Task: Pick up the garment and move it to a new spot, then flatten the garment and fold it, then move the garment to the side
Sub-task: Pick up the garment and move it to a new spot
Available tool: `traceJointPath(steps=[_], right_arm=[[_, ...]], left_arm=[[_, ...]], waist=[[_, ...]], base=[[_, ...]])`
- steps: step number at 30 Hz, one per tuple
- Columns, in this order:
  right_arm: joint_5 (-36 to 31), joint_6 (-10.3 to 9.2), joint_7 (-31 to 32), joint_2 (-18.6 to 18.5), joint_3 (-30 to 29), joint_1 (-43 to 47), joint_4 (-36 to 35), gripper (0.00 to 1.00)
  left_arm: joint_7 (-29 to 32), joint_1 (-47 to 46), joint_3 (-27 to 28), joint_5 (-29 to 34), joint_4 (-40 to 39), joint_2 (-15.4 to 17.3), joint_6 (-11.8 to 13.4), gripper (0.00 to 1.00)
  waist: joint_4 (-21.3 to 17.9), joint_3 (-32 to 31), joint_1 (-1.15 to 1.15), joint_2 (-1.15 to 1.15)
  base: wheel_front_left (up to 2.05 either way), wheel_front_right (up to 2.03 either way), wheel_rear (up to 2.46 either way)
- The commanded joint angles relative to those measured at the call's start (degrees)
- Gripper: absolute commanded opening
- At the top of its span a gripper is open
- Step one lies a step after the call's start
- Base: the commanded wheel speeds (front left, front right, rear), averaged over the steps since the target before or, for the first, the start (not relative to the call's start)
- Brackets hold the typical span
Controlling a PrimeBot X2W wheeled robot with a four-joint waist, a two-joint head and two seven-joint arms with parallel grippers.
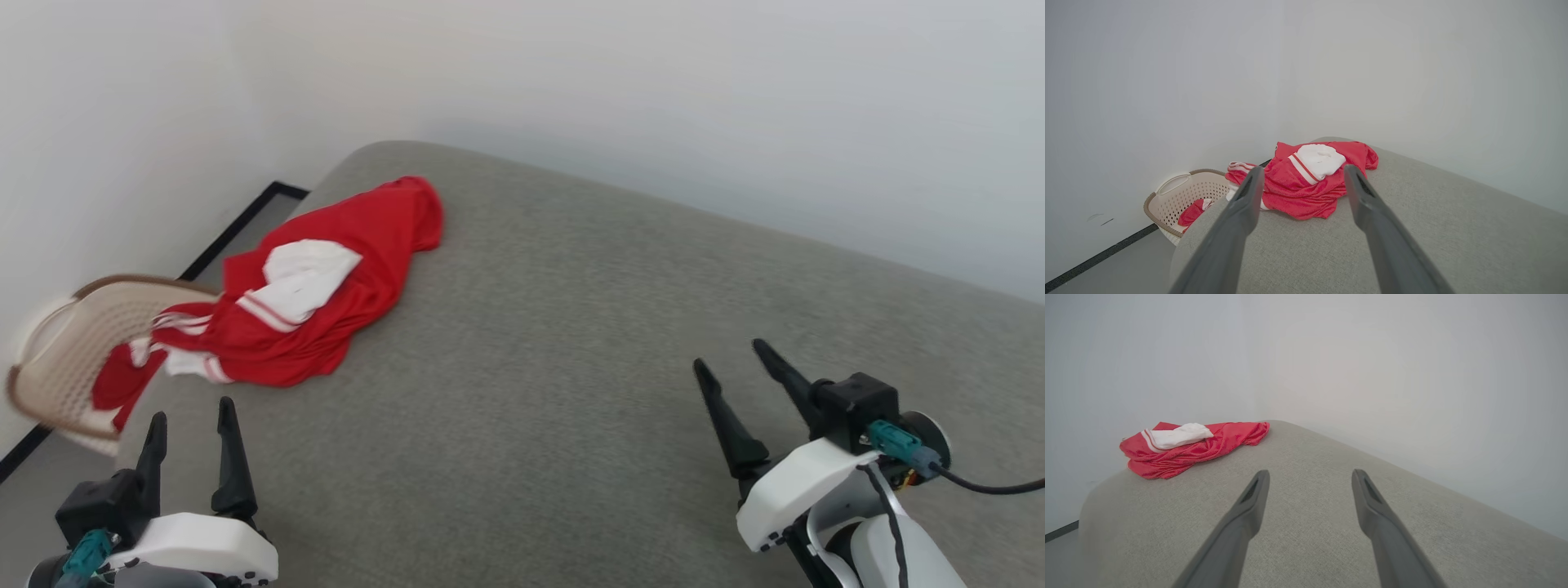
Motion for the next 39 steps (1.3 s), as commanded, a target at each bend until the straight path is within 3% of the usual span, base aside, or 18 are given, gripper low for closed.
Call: traceJointPath(steps=[1,11,15,27,39], right_arm=[[0.3,0.0,0.0,-0.1,0.5,-0.3,-0.1,1.0],[0.8,0.0,0.6,-1.4,-0.4,-1.4,-1.0,1.0],[0.7,0.0,1.2,-2.0,-1.5,-2.1,-2.1,1.0],[-0.6,0.0,4.3,-5.0,-3.3,-6.4,-7.4,1.0],[-1.1,0.0,8.6,-9.0,-3.7,-12.7,-14.9,1.0]], left_arm=[[0.4,0.0,0.1,-0.3,-0.2,0.0,0.3,1.0],[1.3,-3.7,-0.5,-1.8,0.8,-0.8,1.5,1.0],[1.1,-7.8,-0.5,-2.9,3.0,-0.1,0.4,1.0],[-0.5,-26.6,-0.9,-5.9,15.4,3.0,-3.8,1.0],[1.5,-48.5,-1.3,-10.1,37.5,8.6,-6.6,1.0]], waist=[[1.9,0.3,0.0,0.0],[6.0,2.8,0.0,0.0],[6.2,4.6,0.0,0.0],[2.1,14.3,0.0,0.0],[-3.1,26.6,0.0,0.0]], base=[[0.0,0.0,0.0],[0.0,0.0,0.0],[0.0,0.0,0.0],[0.0,0.0,0.0],[0.0,0.0,0.0]])
